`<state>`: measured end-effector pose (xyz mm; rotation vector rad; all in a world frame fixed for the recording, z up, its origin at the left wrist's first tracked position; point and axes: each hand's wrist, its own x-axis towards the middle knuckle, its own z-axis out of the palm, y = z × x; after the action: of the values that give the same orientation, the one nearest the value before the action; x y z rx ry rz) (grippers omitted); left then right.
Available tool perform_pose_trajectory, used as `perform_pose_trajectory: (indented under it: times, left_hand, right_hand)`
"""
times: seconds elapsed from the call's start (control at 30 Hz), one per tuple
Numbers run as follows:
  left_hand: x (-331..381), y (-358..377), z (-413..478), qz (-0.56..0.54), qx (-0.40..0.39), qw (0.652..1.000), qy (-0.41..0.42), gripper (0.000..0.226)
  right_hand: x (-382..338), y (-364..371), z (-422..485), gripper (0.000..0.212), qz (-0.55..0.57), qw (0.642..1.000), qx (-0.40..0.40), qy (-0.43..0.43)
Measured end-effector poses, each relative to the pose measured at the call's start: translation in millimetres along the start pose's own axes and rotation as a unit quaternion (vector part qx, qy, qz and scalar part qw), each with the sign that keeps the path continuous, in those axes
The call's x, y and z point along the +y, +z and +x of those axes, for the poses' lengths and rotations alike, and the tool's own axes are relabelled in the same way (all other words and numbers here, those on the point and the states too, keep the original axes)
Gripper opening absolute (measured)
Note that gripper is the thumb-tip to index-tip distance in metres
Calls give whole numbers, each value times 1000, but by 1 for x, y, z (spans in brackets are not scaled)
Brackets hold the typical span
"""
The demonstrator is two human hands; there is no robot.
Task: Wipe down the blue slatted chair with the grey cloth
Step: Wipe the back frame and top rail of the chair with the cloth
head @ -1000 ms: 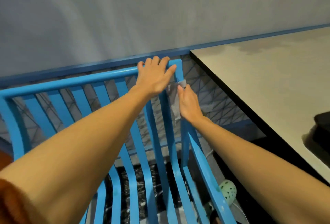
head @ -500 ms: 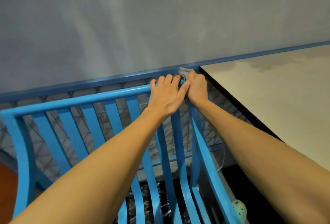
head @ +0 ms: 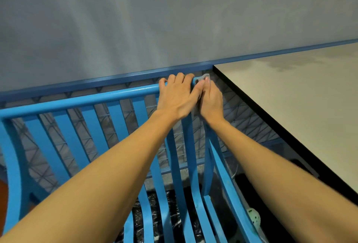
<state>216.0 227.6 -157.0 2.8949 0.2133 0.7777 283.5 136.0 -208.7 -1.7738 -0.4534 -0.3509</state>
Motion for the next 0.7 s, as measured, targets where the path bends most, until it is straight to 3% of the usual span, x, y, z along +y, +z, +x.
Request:
perform_pose_trajectory:
  times: [0.1, 0.17, 0.3, 0.4, 0.53, 0.6, 0.7]
  left_hand:
    - [0, -1, 0, 3, 4, 1000, 1, 55]
    - [1, -2, 0, 5, 2, 1000, -3, 53]
    - [3, 0, -5, 6, -2, 1000, -6, 58]
    - [0, 4, -5, 6, 8, 1000, 6, 58]
    - [1, 2, -3, 9, -4, 1000, 11, 55]
    - [-2, 3, -3, 15, -1, 1000, 11, 57]
    - [-2, 3, -2, 17, 9, 1000, 10, 61]
  right_hand:
    - [-12, -1, 29, 65, 4, 992, -63, 108]
    - [-20, 4, 46, 60, 23, 982, -52, 177]
    - [-11, 5, 9, 47, -40, 998, 18, 53]
    - [9, -7, -24, 37, -52, 999, -9, -6]
    - [14, -14, 2, 70, -74, 995, -69, 23]
    - [2, -5, 18, 82, -10, 996, -51, 72]
    - [-6, 5, 13, 70, 15, 997, 12, 77]
